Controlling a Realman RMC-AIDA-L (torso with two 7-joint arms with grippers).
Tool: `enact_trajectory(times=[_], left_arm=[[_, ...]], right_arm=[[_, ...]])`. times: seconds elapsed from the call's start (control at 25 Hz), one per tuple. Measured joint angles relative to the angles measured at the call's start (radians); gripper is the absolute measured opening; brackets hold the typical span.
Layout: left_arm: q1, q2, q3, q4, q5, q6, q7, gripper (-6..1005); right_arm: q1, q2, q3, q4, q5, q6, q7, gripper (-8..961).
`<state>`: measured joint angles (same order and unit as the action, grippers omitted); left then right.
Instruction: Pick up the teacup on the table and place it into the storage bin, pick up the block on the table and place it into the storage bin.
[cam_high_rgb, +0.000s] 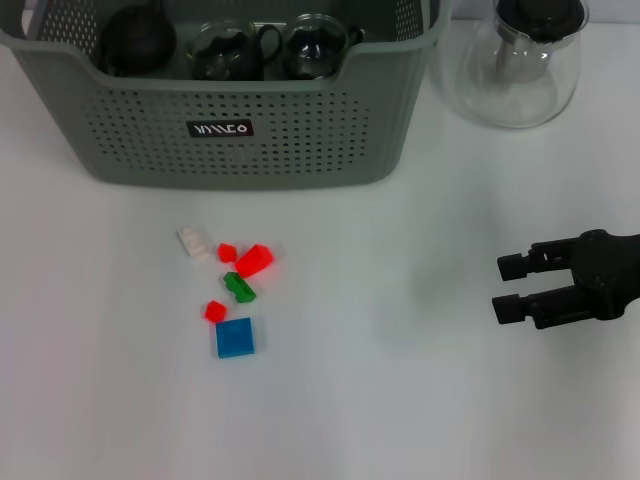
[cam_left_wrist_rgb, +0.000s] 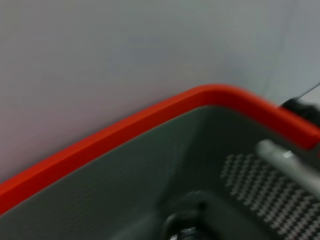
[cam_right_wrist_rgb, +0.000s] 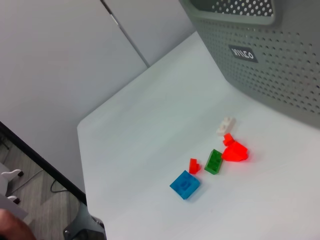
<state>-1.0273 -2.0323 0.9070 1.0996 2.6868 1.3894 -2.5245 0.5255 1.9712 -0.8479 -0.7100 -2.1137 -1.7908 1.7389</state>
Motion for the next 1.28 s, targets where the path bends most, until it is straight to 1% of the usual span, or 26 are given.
enact_trajectory(times=[0.04, 0.16, 0.24, 0.28, 0.36, 0.48, 0.68, 0.88, 1.0, 1.12, 1.2, 1.28], left_arm=[[-0.028, -0.002, 0.003, -0.056, 0.052, -0.043, -0.013, 480], [-0.074, -0.009, 0.031, -0.156, 0.143, -0.131, -0.057, 487], [-0.096, -0.005, 0.062, -0.221, 0.165, -0.176, -0.086, 492], [-0.104, 0.0, 0.082, -0.253, 0.165, -0.198, -0.1, 495], [-0.11, 0.005, 0.106, -0.282, 0.166, -0.223, -0.122, 500], [-0.107, 0.006, 0.125, -0.297, 0.167, -0.236, -0.133, 507], [-0.091, 0.001, 0.126, -0.282, 0.169, -0.242, -0.134, 520], [-0.074, 0.0, 0.127, -0.27, 0.17, -0.262, -0.136, 532], [-0.055, 0.0, 0.123, -0.232, 0.17, -0.261, -0.136, 540], [-0.013, -0.004, 0.117, -0.137, 0.168, -0.232, -0.132, 605], [0.038, -0.015, 0.115, -0.015, 0.14, -0.197, -0.121, 649], [0.109, -0.027, 0.105, 0.138, 0.059, -0.152, -0.095, 692]], right_arm=[[0.001, 0.0, -0.001, 0.0, 0.0, 0.0, 0.0, 825], [0.004, 0.0, -0.002, 0.001, -0.002, 0.001, 0.0, 825], [0.006, 0.0, -0.003, 0.002, -0.002, 0.001, 0.0, 825], [0.007, 0.0, -0.004, 0.005, -0.002, 0.001, 0.001, 825], [0.009, -0.001, -0.004, 0.009, -0.004, 0.001, 0.001, 825], [0.01, -0.001, -0.001, 0.01, -0.021, 0.001, 0.001, 825], [0.011, 0.002, 0.0, 0.012, -0.027, 0.0, 0.001, 825], [0.011, 0.004, 0.001, 0.012, -0.028, -0.002, 0.001, 825], [0.011, 0.004, 0.002, 0.012, -0.028, -0.004, 0.001, 825], [0.011, 0.004, 0.002, 0.012, -0.028, -0.003, -0.001, 825], [0.009, 0.003, 0.002, 0.012, -0.028, -0.002, -0.004, 825], [0.009, 0.001, 0.003, 0.012, -0.028, -0.001, -0.007, 825]])
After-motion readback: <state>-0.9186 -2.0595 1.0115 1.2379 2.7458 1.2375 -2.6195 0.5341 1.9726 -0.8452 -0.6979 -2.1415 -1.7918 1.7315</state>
